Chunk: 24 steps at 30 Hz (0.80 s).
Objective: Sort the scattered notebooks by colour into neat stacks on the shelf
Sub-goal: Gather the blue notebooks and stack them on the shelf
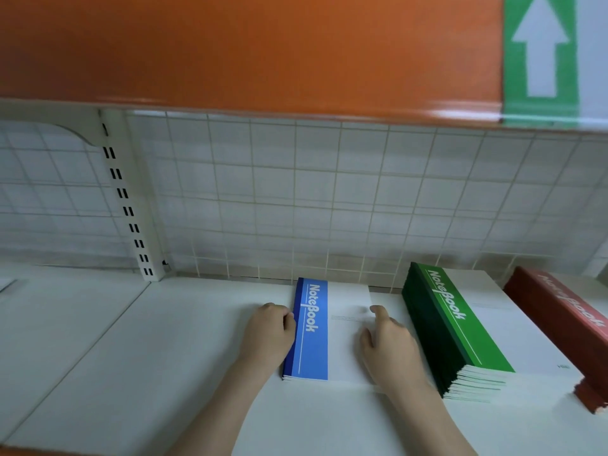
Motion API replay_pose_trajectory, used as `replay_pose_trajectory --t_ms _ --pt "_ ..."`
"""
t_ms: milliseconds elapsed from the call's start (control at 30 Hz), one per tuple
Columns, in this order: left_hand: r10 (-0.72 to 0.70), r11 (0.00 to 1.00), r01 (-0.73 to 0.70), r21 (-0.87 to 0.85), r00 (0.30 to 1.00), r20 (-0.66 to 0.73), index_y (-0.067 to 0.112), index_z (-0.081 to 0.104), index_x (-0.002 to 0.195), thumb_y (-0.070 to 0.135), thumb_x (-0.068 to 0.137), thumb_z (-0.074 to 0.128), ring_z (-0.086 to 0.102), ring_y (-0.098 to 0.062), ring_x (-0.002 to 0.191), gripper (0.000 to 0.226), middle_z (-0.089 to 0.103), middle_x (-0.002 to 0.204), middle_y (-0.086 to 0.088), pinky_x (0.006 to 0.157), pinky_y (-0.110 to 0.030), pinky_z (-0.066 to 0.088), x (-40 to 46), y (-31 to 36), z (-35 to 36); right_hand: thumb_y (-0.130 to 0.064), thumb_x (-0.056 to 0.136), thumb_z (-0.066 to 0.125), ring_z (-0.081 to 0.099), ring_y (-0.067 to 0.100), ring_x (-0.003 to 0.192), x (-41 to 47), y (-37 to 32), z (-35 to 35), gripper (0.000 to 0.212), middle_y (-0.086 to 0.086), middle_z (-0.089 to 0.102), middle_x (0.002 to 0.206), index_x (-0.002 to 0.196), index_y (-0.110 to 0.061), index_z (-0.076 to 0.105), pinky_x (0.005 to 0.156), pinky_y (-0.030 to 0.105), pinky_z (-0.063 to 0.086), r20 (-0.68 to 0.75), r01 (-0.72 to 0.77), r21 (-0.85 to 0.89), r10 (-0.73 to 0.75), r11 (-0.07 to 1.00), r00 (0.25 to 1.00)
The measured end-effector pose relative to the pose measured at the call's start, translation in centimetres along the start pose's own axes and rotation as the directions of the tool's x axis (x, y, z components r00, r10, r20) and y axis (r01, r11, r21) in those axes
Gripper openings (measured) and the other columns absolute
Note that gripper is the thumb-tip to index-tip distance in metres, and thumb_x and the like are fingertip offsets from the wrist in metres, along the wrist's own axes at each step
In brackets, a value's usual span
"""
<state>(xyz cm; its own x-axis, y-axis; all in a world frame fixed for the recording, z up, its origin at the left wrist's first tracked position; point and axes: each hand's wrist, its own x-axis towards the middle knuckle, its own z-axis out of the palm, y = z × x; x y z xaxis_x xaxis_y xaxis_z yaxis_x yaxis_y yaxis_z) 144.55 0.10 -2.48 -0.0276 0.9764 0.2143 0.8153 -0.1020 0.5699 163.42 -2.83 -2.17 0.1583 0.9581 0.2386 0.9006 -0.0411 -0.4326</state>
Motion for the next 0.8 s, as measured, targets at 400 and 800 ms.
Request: replay_pose_trajectory --t_ms 400,800 --pt "-0.018 0.965 0.020 0.262 1.000 -0.011 0.023 0.064 0.108 0.027 0.096 0.039 0.058 -0.021 0.099 0.028 0.058 0.108 -0.001 0.073 -0.029 0.044 -0.6 -2.5 -5.1 -0.030 0.094 0.040 0.046 0.022 0.118 0.3 -4.8 -1.3 0.037 -0.003 0.053 0.131 0.129 -0.022 0.047 0.092 0.030 0.041 0.013 0.145 -0.183 -0.145 0.972 0.989" --pt "-0.094 0.952 0.107 0.286 0.994 -0.059 0.024 0.059 0.117 0.032 0.097 0.040 0.057 -0.015 0.103 0.028 0.056 0.114 0.003 0.080 -0.029 0.048 -4.6 -14.0 -15.5 -0.022 0.092 0.046 0.044 0.022 0.124 -3.0 -20.3 4.9 0.041 0.002 0.049 0.136 0.132 -0.017 0.048 0.093 0.029 0.043 0.145 0.368 0.063 -0.374 0.928 0.916"
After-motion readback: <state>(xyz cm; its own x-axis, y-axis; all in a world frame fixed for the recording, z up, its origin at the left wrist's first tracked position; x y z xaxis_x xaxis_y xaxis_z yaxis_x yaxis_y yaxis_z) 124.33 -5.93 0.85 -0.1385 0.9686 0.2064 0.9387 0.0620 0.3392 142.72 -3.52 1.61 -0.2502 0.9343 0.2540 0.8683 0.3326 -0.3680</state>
